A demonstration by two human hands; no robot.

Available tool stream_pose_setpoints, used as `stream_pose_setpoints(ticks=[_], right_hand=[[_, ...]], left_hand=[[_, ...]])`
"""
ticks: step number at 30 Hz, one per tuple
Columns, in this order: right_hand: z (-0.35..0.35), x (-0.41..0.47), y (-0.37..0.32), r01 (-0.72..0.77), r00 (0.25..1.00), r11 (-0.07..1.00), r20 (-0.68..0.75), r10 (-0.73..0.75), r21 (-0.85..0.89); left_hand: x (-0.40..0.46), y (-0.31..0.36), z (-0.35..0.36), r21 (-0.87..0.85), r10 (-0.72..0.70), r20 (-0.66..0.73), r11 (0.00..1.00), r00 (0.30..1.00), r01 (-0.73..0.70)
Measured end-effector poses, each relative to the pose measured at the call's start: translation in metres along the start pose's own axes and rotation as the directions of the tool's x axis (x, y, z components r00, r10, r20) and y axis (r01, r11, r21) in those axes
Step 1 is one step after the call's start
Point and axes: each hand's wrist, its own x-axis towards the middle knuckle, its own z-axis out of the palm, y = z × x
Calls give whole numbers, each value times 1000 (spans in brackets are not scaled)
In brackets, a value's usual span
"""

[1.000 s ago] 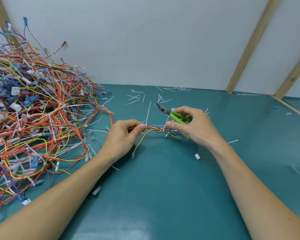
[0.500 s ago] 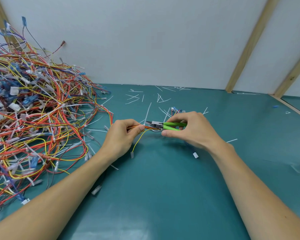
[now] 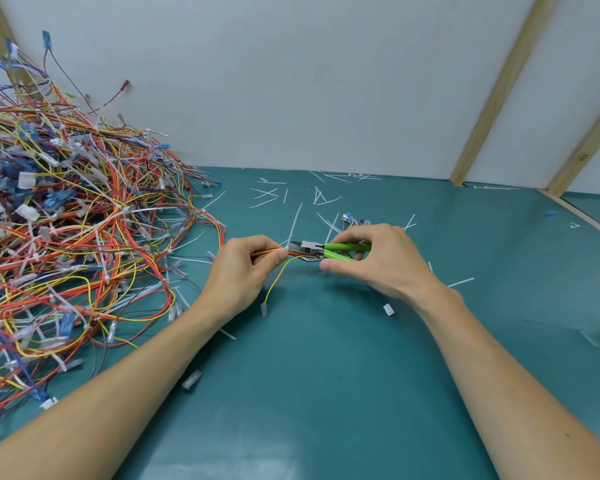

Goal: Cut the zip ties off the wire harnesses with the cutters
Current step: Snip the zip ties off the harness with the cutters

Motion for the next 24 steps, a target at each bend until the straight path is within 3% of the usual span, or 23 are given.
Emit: stream_pose_setpoints(ticks=[24], right_hand=[[-1, 0, -2, -36, 999, 999, 7, 36, -9]], left_hand=[[1, -3, 1, 0, 12, -30, 1000, 999, -12]])
